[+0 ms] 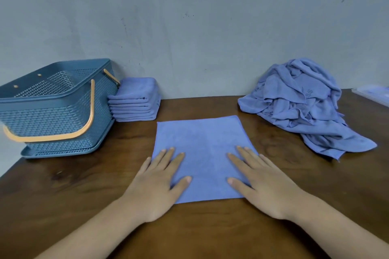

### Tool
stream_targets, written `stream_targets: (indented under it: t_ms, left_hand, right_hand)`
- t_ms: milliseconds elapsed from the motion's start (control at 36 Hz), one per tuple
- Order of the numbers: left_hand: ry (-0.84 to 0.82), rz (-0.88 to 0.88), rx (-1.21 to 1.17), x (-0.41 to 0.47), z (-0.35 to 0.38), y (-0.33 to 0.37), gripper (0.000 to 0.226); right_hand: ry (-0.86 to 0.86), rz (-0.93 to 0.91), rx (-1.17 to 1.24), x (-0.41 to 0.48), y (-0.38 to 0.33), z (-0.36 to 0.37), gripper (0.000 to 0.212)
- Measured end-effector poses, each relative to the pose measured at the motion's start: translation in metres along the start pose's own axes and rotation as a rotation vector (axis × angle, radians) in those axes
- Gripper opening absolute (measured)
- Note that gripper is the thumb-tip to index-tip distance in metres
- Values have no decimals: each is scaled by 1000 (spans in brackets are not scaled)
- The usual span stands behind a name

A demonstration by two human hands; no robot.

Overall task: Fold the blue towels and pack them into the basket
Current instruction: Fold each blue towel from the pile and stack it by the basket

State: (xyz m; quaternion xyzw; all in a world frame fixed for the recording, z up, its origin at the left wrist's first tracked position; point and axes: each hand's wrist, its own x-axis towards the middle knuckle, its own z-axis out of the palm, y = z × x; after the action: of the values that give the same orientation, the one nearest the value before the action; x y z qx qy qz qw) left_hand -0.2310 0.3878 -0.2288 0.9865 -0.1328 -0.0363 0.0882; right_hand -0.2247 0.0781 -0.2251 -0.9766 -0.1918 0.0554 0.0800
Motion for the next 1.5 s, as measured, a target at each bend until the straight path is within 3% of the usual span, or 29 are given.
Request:
stream_targets:
  t_ms: [194, 333, 444, 583, 750, 861, 944, 1028, 1278, 1500]
  left_hand:
    - [6, -83, -30, -22, -3, -27, 76]
    - [101, -70, -42, -23, -2, -25, 74]
    - [287, 145, -39, -22, -5, -9, 56]
    - [192, 507, -84, -14, -15, 28, 31]
    - [208, 645, 54, 4, -6, 54, 27]
    - [287, 644, 90, 1, 3, 52, 19]
    - [308, 619, 92, 0, 7, 51, 19]
    - [339, 592, 83, 0, 10, 53, 19]
    - [278, 515, -39, -5, 7, 61, 23]
    - [270, 477, -81, -3, 10, 60, 20]
  right_hand:
    - [57, 130, 50, -16, 4, 5, 86]
    - [108, 172, 47, -20, 1, 9, 93]
    - [151, 187, 40, -20, -3, 10, 91]
    - [278, 27, 49, -20, 0, 8, 70]
    - [321, -312, 141, -21, -8, 5, 24]
    - [292, -359, 160, -21, -11, 4, 24]
    - [285, -362, 185, -22, -12, 2, 12]
    - [302, -359, 168, -23, -16, 3, 21]
    - [418, -364, 28, -21, -20, 8, 17]
    - [383, -345, 48, -23, -19, 8, 23]
